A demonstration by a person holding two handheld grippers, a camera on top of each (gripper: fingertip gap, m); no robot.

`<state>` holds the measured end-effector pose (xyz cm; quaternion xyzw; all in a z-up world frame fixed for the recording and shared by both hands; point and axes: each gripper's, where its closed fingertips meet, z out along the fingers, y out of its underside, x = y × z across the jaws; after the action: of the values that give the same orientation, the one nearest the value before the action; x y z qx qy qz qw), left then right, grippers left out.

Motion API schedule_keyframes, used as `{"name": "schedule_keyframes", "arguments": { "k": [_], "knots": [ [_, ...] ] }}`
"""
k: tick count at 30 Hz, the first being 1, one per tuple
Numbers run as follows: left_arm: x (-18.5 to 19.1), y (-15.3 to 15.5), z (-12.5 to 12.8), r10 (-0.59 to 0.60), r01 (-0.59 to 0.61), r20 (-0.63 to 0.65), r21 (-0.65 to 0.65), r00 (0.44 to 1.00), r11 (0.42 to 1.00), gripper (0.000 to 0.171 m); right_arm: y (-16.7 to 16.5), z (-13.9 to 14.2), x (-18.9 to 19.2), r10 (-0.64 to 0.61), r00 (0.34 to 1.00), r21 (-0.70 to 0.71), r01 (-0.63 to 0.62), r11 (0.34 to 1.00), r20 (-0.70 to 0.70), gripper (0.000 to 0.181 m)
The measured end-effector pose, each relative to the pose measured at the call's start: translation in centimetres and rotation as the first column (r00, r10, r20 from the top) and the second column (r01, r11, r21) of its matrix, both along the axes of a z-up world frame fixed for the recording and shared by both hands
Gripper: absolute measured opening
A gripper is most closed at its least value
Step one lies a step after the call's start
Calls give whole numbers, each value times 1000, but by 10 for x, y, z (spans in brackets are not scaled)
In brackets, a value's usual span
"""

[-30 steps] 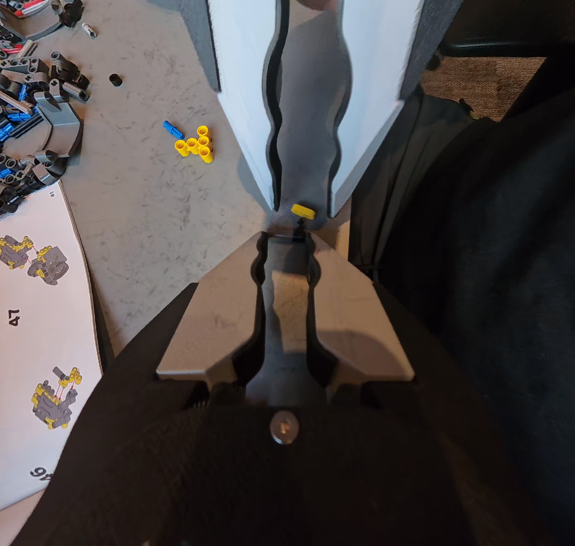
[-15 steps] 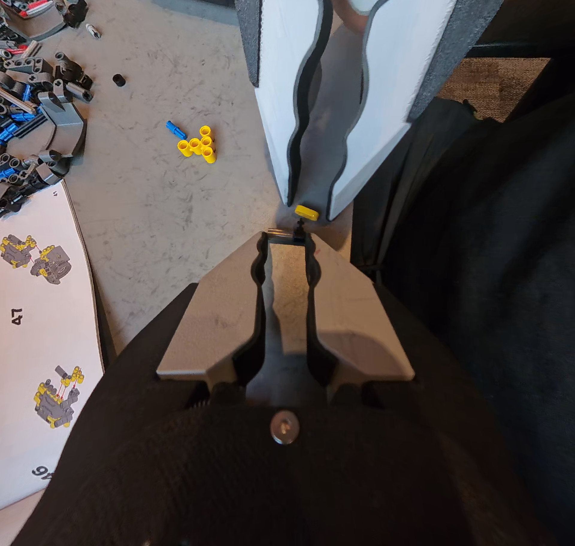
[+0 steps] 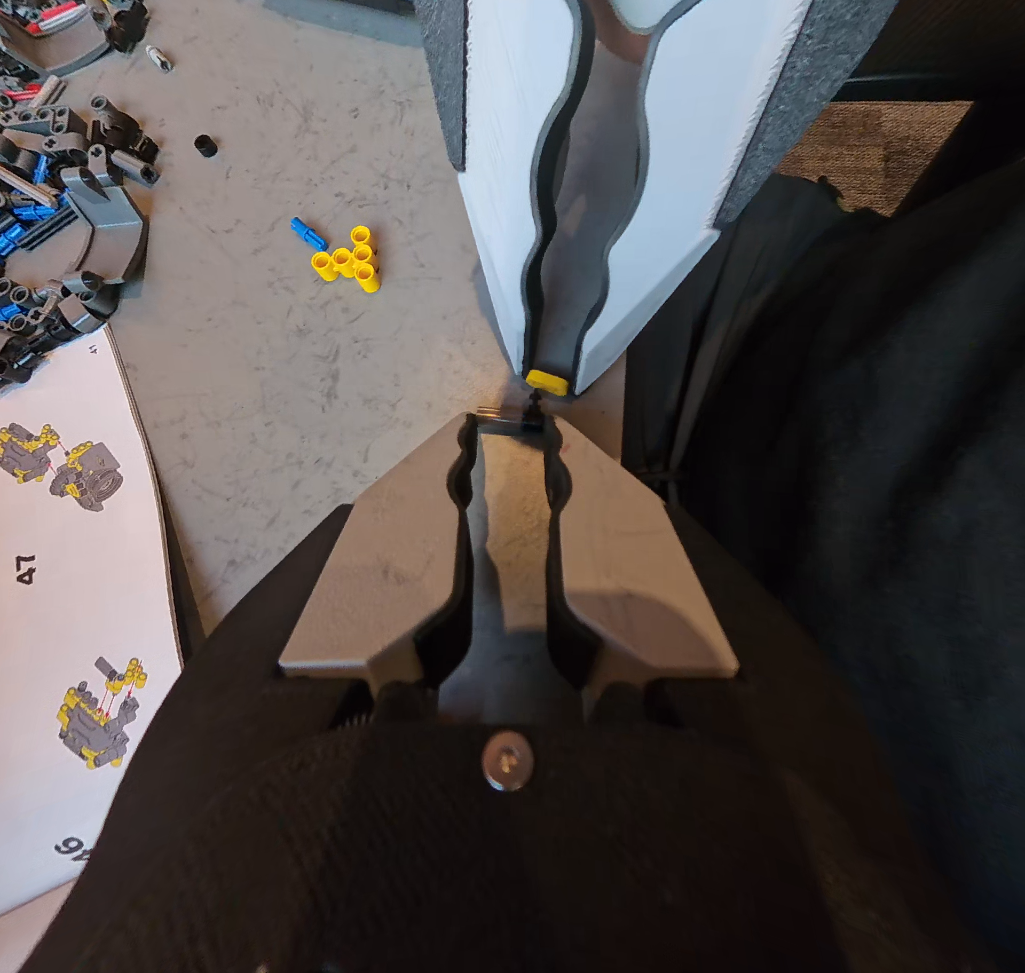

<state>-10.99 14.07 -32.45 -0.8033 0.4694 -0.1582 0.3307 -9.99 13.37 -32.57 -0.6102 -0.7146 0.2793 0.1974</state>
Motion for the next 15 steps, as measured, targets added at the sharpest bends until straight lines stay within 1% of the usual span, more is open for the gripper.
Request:
{"name": "schedule_keyframes", "arguments": {
  "k": [15],
  "knots": [
    [1,-1,0,-10,10,-4,0,1000,1000,21,-2,1,-1,86,996,18,-85,996,-31,14]
  ]
}}
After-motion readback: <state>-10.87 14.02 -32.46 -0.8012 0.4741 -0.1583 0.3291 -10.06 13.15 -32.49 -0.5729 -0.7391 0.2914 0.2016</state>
